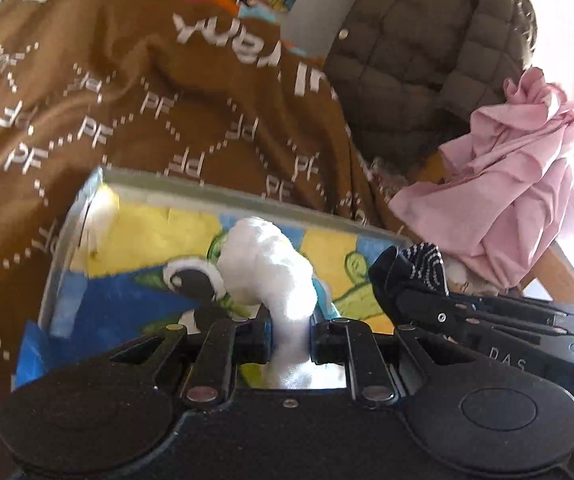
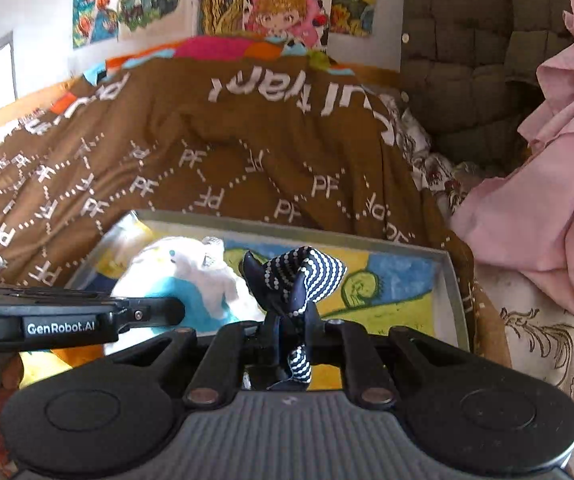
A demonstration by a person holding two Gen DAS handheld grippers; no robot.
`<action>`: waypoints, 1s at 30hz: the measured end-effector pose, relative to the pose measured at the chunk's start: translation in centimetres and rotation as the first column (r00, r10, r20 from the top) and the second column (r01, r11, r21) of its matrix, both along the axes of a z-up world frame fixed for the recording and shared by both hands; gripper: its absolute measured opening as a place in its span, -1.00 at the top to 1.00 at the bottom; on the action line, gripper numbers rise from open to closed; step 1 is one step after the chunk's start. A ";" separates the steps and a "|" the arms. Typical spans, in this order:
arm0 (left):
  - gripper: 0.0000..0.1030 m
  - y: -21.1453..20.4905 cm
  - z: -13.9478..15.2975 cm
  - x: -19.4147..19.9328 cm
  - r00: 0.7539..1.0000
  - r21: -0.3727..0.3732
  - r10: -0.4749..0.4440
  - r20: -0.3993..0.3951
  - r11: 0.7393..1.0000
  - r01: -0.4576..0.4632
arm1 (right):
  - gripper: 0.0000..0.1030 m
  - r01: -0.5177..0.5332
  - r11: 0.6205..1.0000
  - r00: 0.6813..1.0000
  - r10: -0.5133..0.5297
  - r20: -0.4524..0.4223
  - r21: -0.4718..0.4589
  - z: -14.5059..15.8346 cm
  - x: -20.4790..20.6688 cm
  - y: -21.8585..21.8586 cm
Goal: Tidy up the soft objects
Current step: 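Carry the white towel and striped sock into the tray and open both tools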
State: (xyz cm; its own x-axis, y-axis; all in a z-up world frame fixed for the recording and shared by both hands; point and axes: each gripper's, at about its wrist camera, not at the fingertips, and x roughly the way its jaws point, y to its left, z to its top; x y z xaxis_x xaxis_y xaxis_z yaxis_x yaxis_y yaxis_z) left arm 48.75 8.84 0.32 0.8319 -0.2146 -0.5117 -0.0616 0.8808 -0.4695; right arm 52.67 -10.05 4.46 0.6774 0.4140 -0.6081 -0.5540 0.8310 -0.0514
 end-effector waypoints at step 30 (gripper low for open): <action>-0.58 -2.6 2.4 -3.0 0.990 0.201 0.140 0.002 0.970 -0.138 | -0.60 0.103 0.994 0.994 -0.104 0.027 0.030 1.6 -2.0 -3.6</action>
